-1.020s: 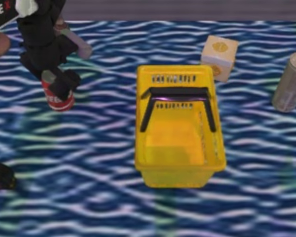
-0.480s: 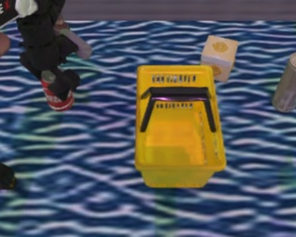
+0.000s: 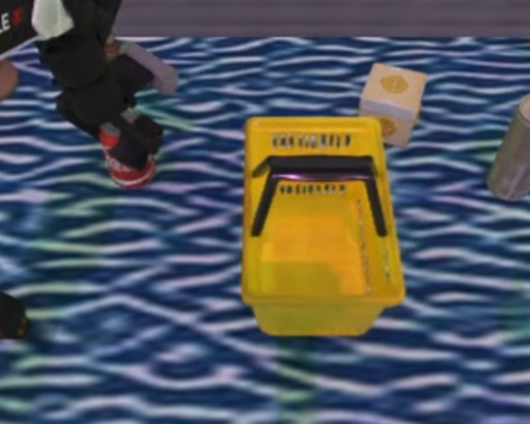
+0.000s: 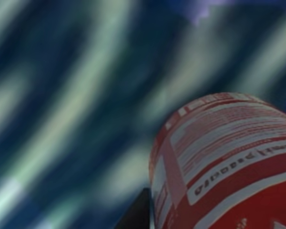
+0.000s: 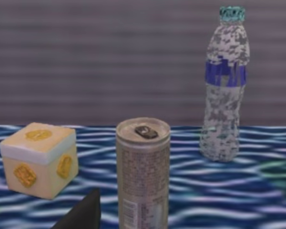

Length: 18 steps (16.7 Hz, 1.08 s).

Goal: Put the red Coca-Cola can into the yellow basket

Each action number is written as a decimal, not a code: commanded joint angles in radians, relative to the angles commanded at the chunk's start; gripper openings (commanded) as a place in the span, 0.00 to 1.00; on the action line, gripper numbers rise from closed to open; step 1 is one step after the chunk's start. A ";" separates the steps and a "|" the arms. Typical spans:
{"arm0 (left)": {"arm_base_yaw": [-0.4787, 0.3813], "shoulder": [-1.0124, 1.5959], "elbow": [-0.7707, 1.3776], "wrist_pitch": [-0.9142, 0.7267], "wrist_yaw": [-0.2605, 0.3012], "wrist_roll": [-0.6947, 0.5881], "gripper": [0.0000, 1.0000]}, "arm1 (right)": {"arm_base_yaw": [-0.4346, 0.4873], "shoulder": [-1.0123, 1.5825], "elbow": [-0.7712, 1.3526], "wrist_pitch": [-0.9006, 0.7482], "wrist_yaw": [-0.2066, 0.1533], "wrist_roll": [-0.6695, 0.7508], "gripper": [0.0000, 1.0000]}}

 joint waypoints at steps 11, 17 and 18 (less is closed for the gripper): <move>-0.082 -0.120 -0.395 1.065 0.671 -0.344 0.00 | 0.000 0.000 0.000 0.000 0.000 0.000 1.00; -0.116 -0.246 -0.596 1.584 1.015 -0.508 0.00 | 0.000 0.000 0.000 0.000 0.000 0.000 1.00; -0.119 -0.266 -0.617 1.639 1.056 -0.524 0.00 | 0.000 0.000 0.000 0.000 0.000 0.000 1.00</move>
